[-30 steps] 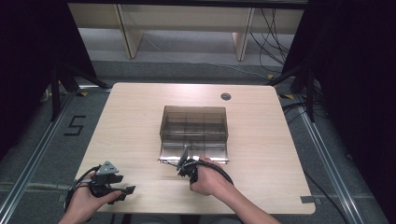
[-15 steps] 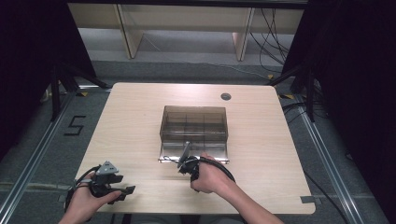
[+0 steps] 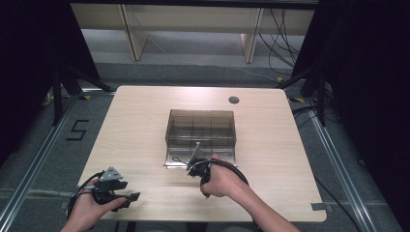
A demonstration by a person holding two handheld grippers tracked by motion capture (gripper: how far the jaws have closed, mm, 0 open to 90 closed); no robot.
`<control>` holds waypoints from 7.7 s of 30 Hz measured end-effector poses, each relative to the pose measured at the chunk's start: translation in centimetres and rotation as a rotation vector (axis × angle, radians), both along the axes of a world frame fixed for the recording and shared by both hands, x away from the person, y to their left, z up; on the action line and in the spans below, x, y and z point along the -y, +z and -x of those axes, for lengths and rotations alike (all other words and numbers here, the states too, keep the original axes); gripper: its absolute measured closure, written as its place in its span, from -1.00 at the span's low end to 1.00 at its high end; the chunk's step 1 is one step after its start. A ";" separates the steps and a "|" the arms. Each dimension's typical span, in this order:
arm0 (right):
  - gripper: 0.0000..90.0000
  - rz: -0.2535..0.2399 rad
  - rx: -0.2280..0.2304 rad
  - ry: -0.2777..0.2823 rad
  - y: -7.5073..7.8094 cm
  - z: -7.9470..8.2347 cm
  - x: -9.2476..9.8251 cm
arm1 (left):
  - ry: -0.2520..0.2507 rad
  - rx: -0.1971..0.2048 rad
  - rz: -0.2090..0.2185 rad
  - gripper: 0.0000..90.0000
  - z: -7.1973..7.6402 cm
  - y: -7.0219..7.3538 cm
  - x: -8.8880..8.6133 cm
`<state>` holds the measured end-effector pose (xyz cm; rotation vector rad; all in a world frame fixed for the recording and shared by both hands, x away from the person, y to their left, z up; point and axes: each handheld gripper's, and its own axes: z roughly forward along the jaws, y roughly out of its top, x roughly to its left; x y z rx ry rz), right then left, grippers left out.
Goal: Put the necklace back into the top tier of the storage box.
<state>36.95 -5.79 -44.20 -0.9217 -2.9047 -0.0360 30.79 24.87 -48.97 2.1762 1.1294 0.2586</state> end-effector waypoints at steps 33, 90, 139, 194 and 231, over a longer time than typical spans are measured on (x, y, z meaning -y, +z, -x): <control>0.90 -0.008 -0.036 -0.038 2.8 -0.8 2.5 | 0.003 -0.003 0.002 -0.27 0.0 -0.1 0.0; 0.90 -0.068 0.003 -0.138 7.9 -3.6 5.5 | -0.003 0.008 -0.012 -0.27 -0.1 -0.1 -0.1; 0.90 -0.139 0.065 -0.226 10.4 -6.3 6.1 | -0.004 0.009 -0.010 -0.27 -0.1 -0.1 -0.1; 0.90 -0.149 0.096 -0.260 7.8 -8.2 6.4 | -0.002 0.007 -0.006 -0.27 -0.1 0.0 -0.1; 0.90 -0.123 0.079 -0.234 5.8 -8.3 6.0 | 0.001 -0.003 0.005 -0.27 0.0 0.0 0.0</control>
